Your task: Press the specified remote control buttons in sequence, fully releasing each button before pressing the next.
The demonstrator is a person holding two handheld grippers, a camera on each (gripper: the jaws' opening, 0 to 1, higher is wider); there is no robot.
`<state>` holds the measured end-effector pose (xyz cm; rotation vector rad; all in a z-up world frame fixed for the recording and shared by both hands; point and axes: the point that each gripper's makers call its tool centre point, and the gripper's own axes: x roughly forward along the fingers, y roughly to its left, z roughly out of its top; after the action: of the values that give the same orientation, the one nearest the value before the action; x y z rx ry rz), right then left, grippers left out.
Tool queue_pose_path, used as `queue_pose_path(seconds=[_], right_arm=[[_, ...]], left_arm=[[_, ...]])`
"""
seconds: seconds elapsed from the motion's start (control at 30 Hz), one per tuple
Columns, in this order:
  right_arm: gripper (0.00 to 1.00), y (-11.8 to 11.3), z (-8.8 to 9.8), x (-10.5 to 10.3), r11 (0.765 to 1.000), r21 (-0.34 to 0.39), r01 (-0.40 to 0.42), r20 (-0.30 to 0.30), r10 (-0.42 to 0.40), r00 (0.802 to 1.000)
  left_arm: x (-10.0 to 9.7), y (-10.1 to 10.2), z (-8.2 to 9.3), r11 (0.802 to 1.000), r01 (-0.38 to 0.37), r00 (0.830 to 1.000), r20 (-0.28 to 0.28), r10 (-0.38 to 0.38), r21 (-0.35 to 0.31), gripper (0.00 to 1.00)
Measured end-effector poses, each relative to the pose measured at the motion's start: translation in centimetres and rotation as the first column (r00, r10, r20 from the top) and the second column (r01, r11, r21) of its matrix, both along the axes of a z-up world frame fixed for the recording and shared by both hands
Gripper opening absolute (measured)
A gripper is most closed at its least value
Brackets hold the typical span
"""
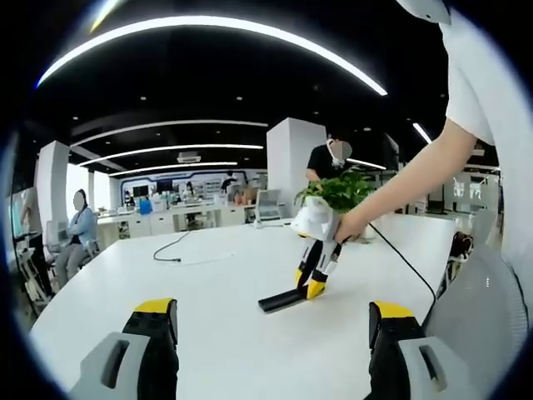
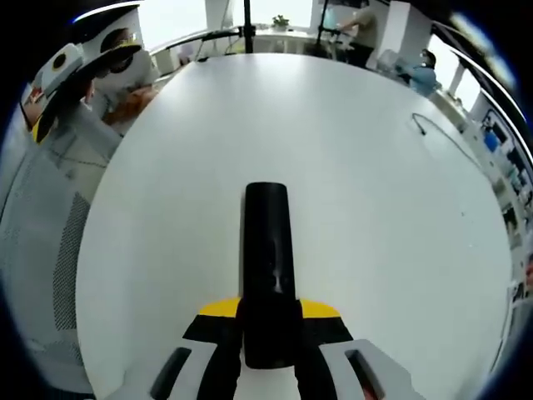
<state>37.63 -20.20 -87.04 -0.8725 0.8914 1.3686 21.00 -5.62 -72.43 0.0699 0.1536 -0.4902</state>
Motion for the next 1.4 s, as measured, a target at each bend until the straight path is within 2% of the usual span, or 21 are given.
queue_pose_path(seconds=[0.6, 0.93, 1.1, 1.27, 1.33, 1.4], right_arm=[[0.21, 0.2, 0.2, 3.3, 1.000, 0.023, -0.007, 0.000, 0.007, 1.000], [0.21, 0.2, 0.2, 3.8, 0.999, 0.035, -0.003, 0.005, 0.003, 1.000], [0.22, 0.3, 0.4, 3.9, 0.995, 0.075, 0.060, -0.036, -0.057, 0.998], [0.26, 0.6, 0.5, 3.5, 0.991, 0.093, 0.096, -0.049, -0.092, 0.995], [0.30, 0.8, 0.6, 3.3, 0.983, 0.112, 0.147, -0.066, -0.140, 0.988], [0.34, 1.1, 1.0, 3.1, 0.965, 0.158, 0.211, -0.104, -0.196, 0.975]], left_arm=[[0.1, -0.1, -0.6, 1.000, 0.003, 1.000, -0.031, -0.002, 0.013, 0.98], [0.3, 0.1, -0.5, 1.000, -0.012, 0.999, -0.037, 0.012, -0.002, 0.98], [0.3, 0.1, -0.6, 1.000, -0.009, 0.999, -0.047, 0.009, 0.000, 0.98], [0.4, 0.2, -0.5, 1.000, -0.017, 0.999, -0.044, 0.017, -0.004, 0.98], [0.4, 0.3, -0.5, 1.000, -0.019, 0.999, -0.042, 0.019, -0.002, 0.98], [0.3, 0.3, -0.6, 1.000, -0.018, 0.999, -0.043, 0.018, -0.001, 0.98]])
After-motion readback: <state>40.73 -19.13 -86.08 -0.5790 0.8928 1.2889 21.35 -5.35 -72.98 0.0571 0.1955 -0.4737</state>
